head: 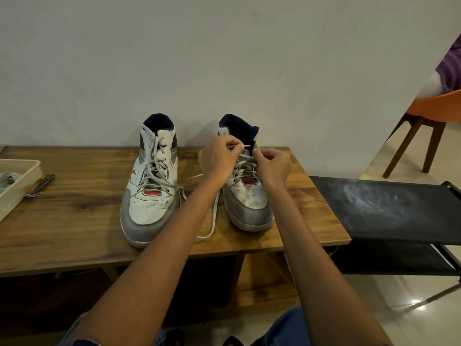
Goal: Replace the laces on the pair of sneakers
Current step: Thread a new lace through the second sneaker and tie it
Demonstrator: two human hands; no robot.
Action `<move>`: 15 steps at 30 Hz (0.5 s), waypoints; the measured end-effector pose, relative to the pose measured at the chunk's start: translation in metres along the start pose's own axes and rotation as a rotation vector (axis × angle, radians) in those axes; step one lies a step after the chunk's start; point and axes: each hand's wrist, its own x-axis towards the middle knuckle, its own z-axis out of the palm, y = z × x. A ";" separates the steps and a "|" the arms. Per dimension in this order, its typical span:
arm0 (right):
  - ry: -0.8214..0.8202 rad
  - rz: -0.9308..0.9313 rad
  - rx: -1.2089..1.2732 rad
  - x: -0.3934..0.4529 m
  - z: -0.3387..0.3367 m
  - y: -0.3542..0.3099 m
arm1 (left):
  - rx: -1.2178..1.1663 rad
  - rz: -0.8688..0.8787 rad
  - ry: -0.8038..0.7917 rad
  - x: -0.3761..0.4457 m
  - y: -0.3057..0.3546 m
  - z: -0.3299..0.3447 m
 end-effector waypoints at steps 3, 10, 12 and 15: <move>-0.054 0.135 0.154 0.001 -0.003 0.004 | 0.004 0.005 -0.007 0.000 -0.002 0.004; -0.196 0.255 0.395 0.000 -0.011 0.010 | 0.126 0.081 0.061 -0.004 -0.004 0.012; -0.230 0.258 0.409 0.000 -0.014 0.008 | 0.162 0.090 0.074 -0.005 -0.003 0.014; -0.295 0.236 0.411 0.001 -0.017 0.007 | 0.191 0.104 0.068 -0.004 -0.003 0.015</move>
